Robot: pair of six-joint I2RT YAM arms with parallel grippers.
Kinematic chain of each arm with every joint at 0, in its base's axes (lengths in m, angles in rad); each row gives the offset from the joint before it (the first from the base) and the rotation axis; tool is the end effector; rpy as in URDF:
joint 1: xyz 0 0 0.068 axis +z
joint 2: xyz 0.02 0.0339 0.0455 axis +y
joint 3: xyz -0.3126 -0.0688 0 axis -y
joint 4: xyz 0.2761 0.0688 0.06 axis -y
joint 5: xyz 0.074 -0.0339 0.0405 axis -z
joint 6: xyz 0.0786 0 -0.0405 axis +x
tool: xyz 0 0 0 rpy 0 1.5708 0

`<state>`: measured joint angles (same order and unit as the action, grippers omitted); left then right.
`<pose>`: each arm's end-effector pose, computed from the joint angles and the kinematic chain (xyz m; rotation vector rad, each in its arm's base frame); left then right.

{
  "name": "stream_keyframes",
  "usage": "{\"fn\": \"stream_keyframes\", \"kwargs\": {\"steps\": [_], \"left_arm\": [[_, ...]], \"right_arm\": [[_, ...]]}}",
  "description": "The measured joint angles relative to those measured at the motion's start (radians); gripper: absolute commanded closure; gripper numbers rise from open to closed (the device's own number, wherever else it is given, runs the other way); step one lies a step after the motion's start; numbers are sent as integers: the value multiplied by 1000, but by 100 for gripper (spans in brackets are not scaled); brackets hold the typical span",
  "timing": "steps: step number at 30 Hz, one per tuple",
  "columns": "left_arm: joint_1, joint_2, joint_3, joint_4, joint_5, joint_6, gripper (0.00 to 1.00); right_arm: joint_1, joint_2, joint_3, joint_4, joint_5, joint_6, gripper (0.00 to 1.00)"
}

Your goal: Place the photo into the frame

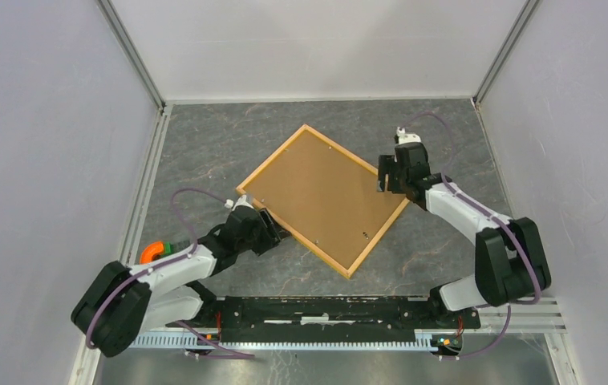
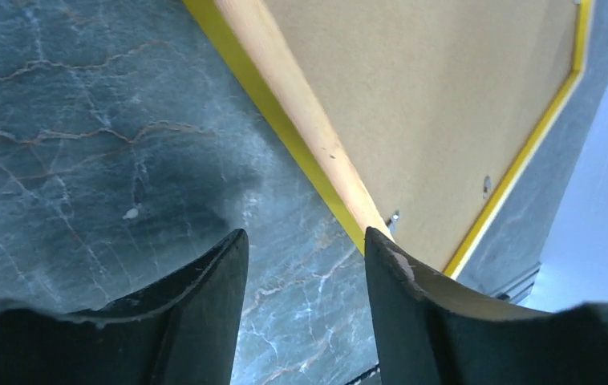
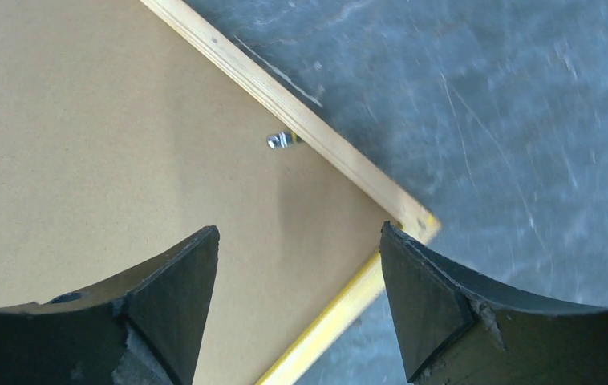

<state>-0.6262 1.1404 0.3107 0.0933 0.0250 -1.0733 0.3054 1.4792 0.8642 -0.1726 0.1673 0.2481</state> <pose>0.1879 -0.1383 0.1319 -0.5359 2.4190 -0.8453 0.3458 0.0953 0.2071 0.0140 2.3457 0.0754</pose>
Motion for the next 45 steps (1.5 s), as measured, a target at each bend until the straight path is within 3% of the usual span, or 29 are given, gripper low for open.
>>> {"fn": "stream_keyframes", "kwargs": {"steps": [3, 9, 19, 21, 33, 37, 39, 45], "left_arm": [[-5, -82, -2, -45, 4, 29, 25], [-10, -204, 32, -161, -8, 100, 20], [-11, -219, 243, -355, -126, 221, 10], [-11, -215, 277, -377, -156, 232, 10], [-10, -78, 368, -519, -395, 245, 14], [-10, -19, 354, -525, -446, 238, 19], [-9, 8, 330, -525, -459, 229, 21], [17, 48, 289, -524, -461, 222, 27]], "right_arm": [[-1, -65, -43, -40, 26, 129, 23], [11, -89, -214, -104, 10, 346, 30], [29, -105, -262, -3, 31, 427, 93], [18, -89, -257, 19, 43, 404, 100], [-82, 75, -119, 116, 26, 6, 100], [-84, 139, -46, 109, 1, -64, 53], [-85, 150, -29, 101, -13, -99, 40], [-85, 85, -72, 48, -63, -125, 29]]}}
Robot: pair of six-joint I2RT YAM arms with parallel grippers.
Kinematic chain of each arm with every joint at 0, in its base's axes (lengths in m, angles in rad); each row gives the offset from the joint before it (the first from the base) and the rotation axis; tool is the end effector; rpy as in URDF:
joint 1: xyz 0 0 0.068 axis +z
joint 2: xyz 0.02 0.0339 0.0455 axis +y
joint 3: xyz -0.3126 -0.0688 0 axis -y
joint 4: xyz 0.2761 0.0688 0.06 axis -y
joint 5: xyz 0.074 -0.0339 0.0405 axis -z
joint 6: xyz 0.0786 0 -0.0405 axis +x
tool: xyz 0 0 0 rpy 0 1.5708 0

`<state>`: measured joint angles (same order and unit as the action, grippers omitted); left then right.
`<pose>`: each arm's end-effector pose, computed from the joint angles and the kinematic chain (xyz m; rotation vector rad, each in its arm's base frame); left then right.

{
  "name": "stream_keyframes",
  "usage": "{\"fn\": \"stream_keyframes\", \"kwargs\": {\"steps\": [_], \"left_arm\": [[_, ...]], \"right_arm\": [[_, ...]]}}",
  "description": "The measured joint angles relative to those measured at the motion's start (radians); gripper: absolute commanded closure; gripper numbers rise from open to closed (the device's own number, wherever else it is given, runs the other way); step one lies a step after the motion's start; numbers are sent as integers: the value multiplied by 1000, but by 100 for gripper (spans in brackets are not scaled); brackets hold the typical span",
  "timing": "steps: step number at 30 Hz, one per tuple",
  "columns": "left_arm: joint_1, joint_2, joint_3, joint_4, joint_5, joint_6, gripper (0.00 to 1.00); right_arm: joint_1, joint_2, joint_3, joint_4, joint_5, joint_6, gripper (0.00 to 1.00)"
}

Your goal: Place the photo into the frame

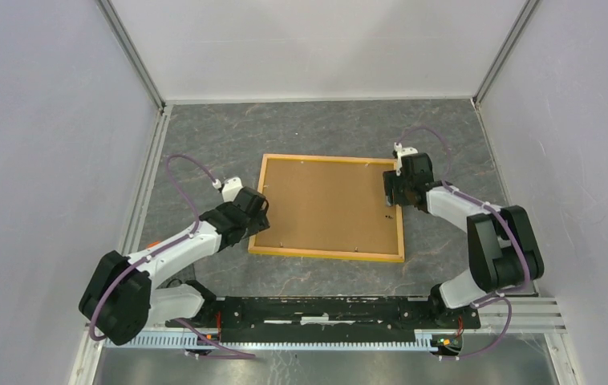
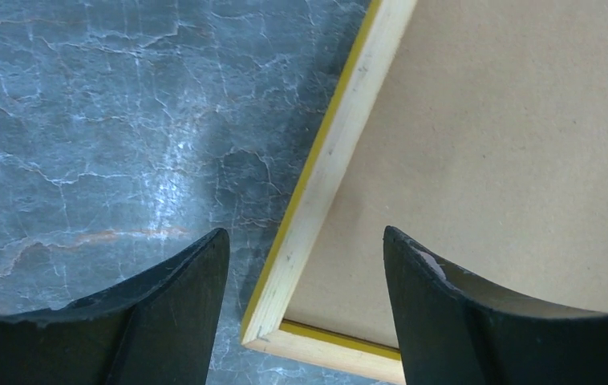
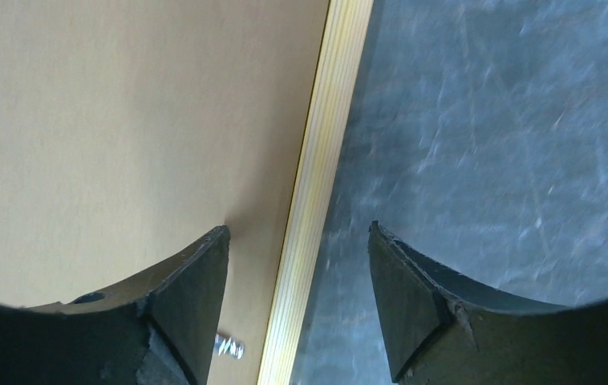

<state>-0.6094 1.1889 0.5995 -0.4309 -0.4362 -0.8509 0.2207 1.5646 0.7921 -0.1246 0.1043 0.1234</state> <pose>0.2177 -0.1115 0.1762 -0.4473 2.4133 -0.0569 0.3458 0.0692 0.1574 -0.0747 2.4601 0.0210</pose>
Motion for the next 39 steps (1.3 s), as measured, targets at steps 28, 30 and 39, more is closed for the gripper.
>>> {"fn": "stream_keyframes", "kwargs": {"steps": [28, 30, 39], "left_arm": [[92, 93, -1, 51, 126, 3, 71], [92, 93, -1, 51, 127, 3, 71], [93, 93, -1, 51, 127, 3, 72]], "right_arm": [[111, -198, -166, -58, -11, -24, 44], [113, -199, -166, -58, -7, -25, 46], [111, -200, -169, -58, 46, -26, 70]]}}
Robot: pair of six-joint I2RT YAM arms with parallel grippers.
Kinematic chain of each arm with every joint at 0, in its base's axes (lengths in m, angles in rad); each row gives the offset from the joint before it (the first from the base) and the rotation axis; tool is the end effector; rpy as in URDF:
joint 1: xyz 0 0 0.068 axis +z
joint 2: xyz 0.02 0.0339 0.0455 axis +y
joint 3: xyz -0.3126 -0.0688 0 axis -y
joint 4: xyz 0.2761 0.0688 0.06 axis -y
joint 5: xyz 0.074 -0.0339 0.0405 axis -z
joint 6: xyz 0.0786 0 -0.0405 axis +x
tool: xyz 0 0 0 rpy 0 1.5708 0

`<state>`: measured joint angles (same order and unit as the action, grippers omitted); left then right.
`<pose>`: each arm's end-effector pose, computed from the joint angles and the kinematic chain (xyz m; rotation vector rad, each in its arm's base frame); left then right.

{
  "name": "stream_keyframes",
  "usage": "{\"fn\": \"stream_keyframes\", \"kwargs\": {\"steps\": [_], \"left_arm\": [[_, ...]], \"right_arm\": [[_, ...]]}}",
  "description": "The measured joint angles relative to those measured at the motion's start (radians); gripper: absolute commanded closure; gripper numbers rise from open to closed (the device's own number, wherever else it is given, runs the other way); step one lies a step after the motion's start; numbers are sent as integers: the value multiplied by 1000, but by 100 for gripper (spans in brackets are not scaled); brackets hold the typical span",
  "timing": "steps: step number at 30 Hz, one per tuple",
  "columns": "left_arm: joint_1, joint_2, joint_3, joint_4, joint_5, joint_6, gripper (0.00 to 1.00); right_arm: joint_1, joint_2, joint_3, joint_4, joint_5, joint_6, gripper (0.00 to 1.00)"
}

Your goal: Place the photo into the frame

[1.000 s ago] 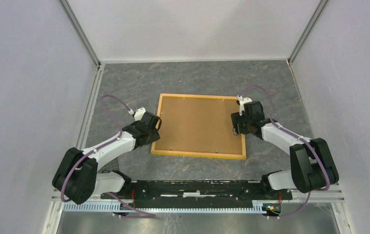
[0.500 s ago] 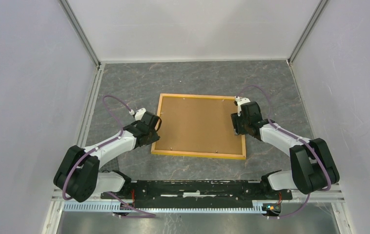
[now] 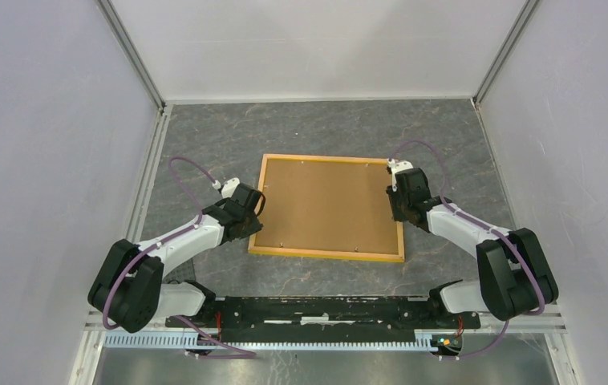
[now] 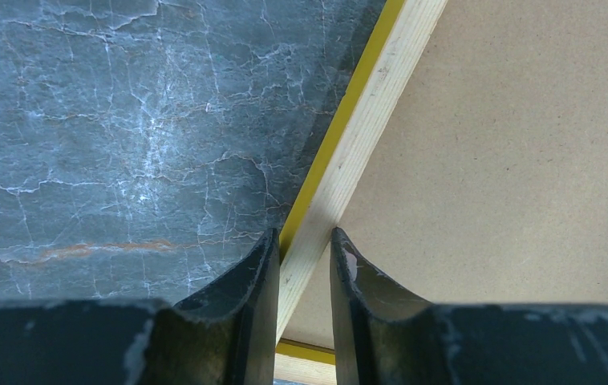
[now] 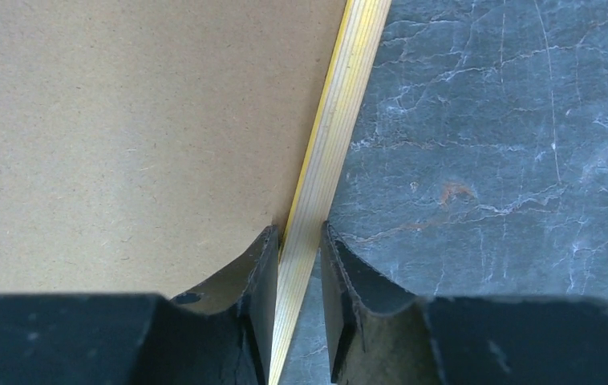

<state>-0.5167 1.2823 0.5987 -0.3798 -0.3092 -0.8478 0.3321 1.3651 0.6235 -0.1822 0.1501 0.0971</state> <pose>0.2338 -0.1054 0.1552 -0.5231 2.5042 -0.1087 0.2796 0.0840 0.1562 -0.2286 2.4693 -0.0051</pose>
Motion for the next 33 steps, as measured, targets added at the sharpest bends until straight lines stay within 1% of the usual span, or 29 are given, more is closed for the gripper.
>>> {"fn": "stream_keyframes", "kwargs": {"steps": [3, 8, 10, 12, 15, 18, 20, 22, 23, 25, 26, 27, 28, 29, 31, 33], "left_arm": [[0, 0, 0, 0, 0, 0, 72], [0, 0, 0, 0, 0, 0, 72], [0, 0, 0, 0, 1, 0, 72], [0, 0, 0, 0, 1, 0, 72], [0, 0, 0, 0, 1, 0, 72], [0, 0, 0, 0, 1, 0, 72], [0, 0, 0, 0, 1, 0, 72], [0, 0, 0, 2, 4, 5, 70], [0, 0, 0, 2, 5, 5, 68], [0, -2, -1, 4, 9, 15, 59], [0, -6, -3, 7, 16, 22, 56], [2, -14, -10, 14, 23, 24, 52], [5, -28, -18, 23, 34, 27, 48], [6, -47, -26, 29, 49, 29, 43], [6, -98, -45, 41, 80, 35, 31], [6, -172, -63, 51, 126, 49, 20]], "right_arm": [[1, 0, -2, 1, 11, 6, 68], [13, 0, -4, 6, 16, 33, 55], [19, 0, -4, 6, 14, 45, 54], [23, 0, -4, 7, 15, 54, 58], [23, 3, -4, 7, 31, 63, 69], [23, 4, -5, 8, 57, 68, 77], [23, 3, -9, 13, 68, 74, 78], [23, 1, -13, 17, 70, 80, 74], [23, 0, -13, 18, 71, 81, 71], [23, 0, -13, 18, 70, 82, 61], [23, 0, -13, 18, 66, 82, 59], [24, 0, -13, 20, 58, 82, 59], [26, 0, -13, 21, 51, 83, 59], [26, 0, -13, 23, 46, 83, 62], [24, 2, -13, 25, 38, 85, 68], [15, 6, -11, 31, 31, 90, 77]]}}
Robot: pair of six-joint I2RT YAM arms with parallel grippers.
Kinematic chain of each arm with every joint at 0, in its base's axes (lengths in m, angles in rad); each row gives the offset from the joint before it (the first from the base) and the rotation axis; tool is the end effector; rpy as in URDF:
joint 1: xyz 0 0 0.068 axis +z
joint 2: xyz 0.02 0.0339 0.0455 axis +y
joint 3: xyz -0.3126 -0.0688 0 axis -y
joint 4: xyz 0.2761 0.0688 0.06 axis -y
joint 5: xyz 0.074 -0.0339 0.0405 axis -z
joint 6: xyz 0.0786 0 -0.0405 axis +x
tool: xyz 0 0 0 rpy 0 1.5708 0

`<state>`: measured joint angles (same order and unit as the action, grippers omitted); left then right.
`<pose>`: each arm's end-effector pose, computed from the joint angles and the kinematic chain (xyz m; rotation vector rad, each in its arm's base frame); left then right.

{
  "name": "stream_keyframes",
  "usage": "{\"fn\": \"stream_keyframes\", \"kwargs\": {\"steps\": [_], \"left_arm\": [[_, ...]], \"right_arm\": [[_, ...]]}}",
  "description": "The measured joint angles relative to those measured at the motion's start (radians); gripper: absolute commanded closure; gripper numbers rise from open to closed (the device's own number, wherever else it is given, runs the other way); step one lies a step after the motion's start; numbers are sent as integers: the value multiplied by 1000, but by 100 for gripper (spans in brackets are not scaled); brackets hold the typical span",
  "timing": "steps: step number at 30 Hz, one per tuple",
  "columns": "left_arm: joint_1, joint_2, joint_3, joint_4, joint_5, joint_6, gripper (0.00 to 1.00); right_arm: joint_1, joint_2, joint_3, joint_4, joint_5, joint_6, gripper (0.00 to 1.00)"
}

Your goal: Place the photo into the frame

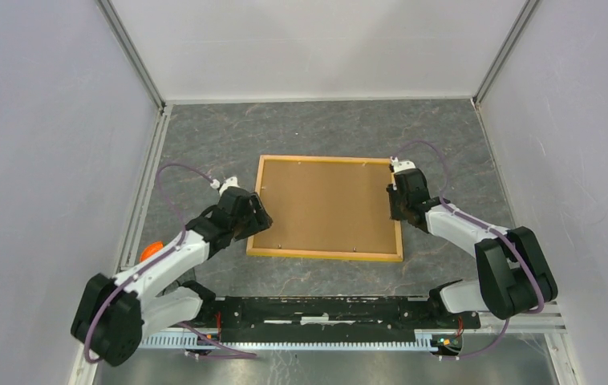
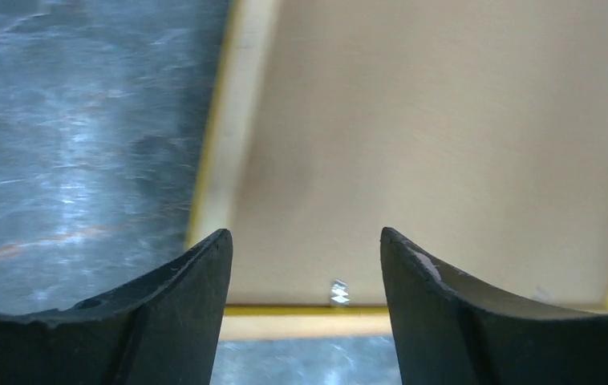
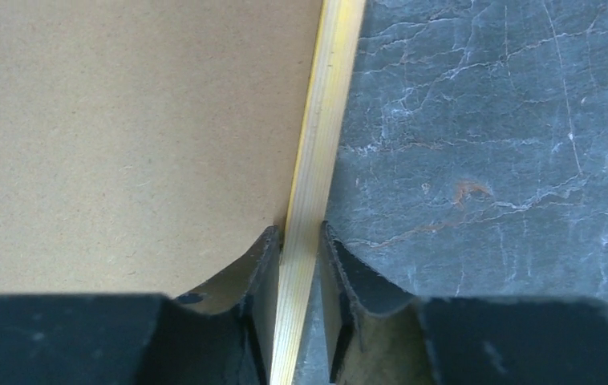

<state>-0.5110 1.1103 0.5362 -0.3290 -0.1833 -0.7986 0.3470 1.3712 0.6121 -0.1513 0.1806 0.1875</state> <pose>0.2156 -0.1045 0.1752 -0.4342 2.4462 -0.3435 0.2798 0.0862 0.1539 -0.1198 2.4576 0.0078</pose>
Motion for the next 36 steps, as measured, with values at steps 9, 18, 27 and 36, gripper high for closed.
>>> {"fn": "stream_keyframes", "kwargs": {"steps": [9, 18, 27, 36], "left_arm": [[-177, -194, 51, 69, 142, 121, 7], [-856, 105, 201, 242, -74, 561, 2], [-1035, 382, 226, 345, -213, 1022, 2], [-1041, 509, 284, 421, -316, 1167, 2]], "right_arm": [[-29, 6, 6, 14, -29, 101, 100], [-33, 6, 57, -128, -115, 262, 100], [-32, -18, 81, -219, -157, 357, 100], [-32, -50, 105, -251, -159, 381, 100]]}}
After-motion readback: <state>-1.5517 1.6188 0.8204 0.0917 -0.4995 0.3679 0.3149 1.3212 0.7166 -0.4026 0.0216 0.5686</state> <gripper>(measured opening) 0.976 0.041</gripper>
